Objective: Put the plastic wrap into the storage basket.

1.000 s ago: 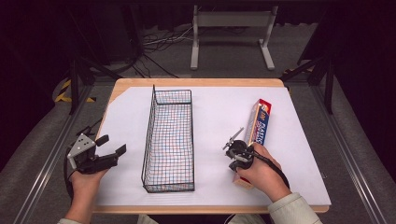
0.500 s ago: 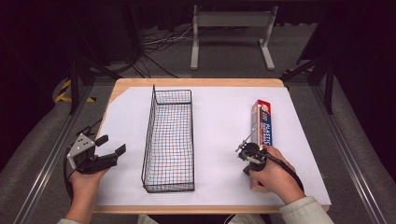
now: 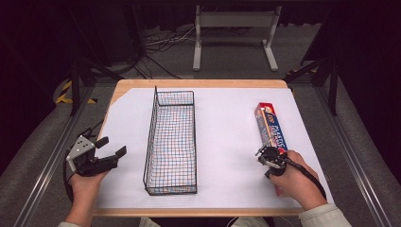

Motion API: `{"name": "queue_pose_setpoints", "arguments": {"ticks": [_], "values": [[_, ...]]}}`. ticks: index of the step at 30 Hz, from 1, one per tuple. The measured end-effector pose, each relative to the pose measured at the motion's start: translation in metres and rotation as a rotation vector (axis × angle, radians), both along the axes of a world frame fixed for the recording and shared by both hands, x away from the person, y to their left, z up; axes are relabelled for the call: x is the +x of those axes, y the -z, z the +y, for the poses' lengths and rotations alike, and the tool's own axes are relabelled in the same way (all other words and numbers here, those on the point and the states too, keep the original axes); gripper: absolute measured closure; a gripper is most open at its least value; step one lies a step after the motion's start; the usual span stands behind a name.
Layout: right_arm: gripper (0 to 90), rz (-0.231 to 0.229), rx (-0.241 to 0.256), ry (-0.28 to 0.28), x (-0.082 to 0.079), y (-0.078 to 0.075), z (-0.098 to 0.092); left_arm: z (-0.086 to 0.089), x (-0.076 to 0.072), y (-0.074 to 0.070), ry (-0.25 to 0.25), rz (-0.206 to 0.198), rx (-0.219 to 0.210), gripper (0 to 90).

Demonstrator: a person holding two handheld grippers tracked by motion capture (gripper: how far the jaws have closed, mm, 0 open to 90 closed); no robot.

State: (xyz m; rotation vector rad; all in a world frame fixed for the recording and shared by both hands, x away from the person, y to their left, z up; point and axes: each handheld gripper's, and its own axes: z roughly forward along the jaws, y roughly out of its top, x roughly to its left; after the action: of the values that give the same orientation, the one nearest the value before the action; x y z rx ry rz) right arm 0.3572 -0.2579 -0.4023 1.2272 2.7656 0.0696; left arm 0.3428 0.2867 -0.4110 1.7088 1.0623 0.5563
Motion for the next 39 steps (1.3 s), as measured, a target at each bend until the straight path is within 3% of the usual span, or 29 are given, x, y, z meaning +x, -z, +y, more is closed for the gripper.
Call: {"name": "queue_pose_setpoints", "arguments": {"ticks": [6, 8, 10, 11, 14, 16, 17, 18, 19, 20, 21, 22, 25, 27, 29, 30, 31, 35, 37, 39], "values": [[90.0, -0.018, 0.038, 0.011, -0.002, -0.003, -0.012, -0.001, 0.0, 0.0, 0.005, 0.004, 0.007, 18.6], [86.0, 0.008, 0.126, 0.009, -0.003, -0.004, -0.01, -0.002, 0.001, 0.001, 0.004, 0.006, 0.008, 18.6], [84.1, -0.003, 0.154, -0.019, -0.005, -0.007, -0.007, -0.002, 0.001, 0.0, 0.006, 0.004, 0.011, 18.7], [82.8, -0.019, 0.175, -0.033, -0.005, -0.009, -0.007, -0.002, 0.001, 0.0, 0.005, 0.005, 0.01, 18.7], [76.7, -0.06, 0.301, -0.05, -0.006, -0.019, -0.009, -0.002, 0.002, 0.001, 0.005, 0.004, 0.008, 18.7], [72.2, -0.116, 0.389, -0.045, -0.007, -0.028, -0.014, -0.002, 0.002, 0.001, 0.005, 0.005, 0.009, 18.6], [72.2, -0.116, 0.389, -0.045, -0.007, -0.028, -0.014, -0.002, 0.002, 0.001, 0.005, 0.005, 0.009, 18.7], [64.9, -0.182, 0.47, -0.066, -0.008, -0.038, -0.019, -0.002, 0.002, 0.001, 0.005, 0.004, 0.008, 18.6], [64.9, -0.182, 0.47, -0.066, -0.008, -0.038, -0.019, -0.002, 0.002, 0.001, 0.005, 0.004, 0.008, 18.6], [61.2, -0.255, 0.516, -0.093, -0.008, -0.047, -0.023, -0.002, 0.003, 0.001, 0.003, 0.002, 0.003, 18.6], [59.0, -0.278, 0.539, -0.09, -0.008, -0.052, -0.026, -0.002, 0.003, 0.001, 0.003, 0.002, 0.003, 18.6], [59.0, -0.278, 0.539, -0.09, -0.008, -0.052, -0.026, -0.002, 0.003, 0.001, 0.002, 0.003, 0.001, 18.6], [50.5, -0.351, 0.579, -0.069, -0.006, -0.063, -0.03, -0.002, 0.004, 0.001, 0.005, 0.003, 0.002, 18.7], [41.7, -0.418, 0.553, 0.014, -0.001, -0.069, -0.034, -0.003, 0.004, 0.001, 0.004, 0.003, 0.0, 18.7], [40.0, -0.43, 0.548, 0.046, 0.002, -0.07, -0.036, -0.003, 0.004, 0.001, 0.005, 0.004, 0.001, 18.7], [39.9, -0.466, 0.524, 0.098, 0.006, -0.071, -0.04, -0.003, 0.004, 0.001, 0.007, 0.003, 0.004, 18.6], [39.9, -0.466, 0.524, 0.098, 0.006, -0.071, -0.04, -0.004, 0.004, 0.002, 0.005, 0.005, 0.001, 18.6], [41.3, -0.536, 0.511, 0.205, 0.016, -0.071, -0.051, -0.002, 0.004, 0.002, 0.005, 0.002, 0.0, 18.6], [40.3, -0.54, 0.507, 0.223, 0.019, -0.07, -0.053, -0.001, 0.004, 0.002, 0.003, 0.003, -0.001, 18.7], [37.1, -0.547, 0.488, 0.28, 0.024, -0.068, -0.057, -0.001, 0.004, 0.003, -0.001, 0.005, -0.006, 18.6]]}}
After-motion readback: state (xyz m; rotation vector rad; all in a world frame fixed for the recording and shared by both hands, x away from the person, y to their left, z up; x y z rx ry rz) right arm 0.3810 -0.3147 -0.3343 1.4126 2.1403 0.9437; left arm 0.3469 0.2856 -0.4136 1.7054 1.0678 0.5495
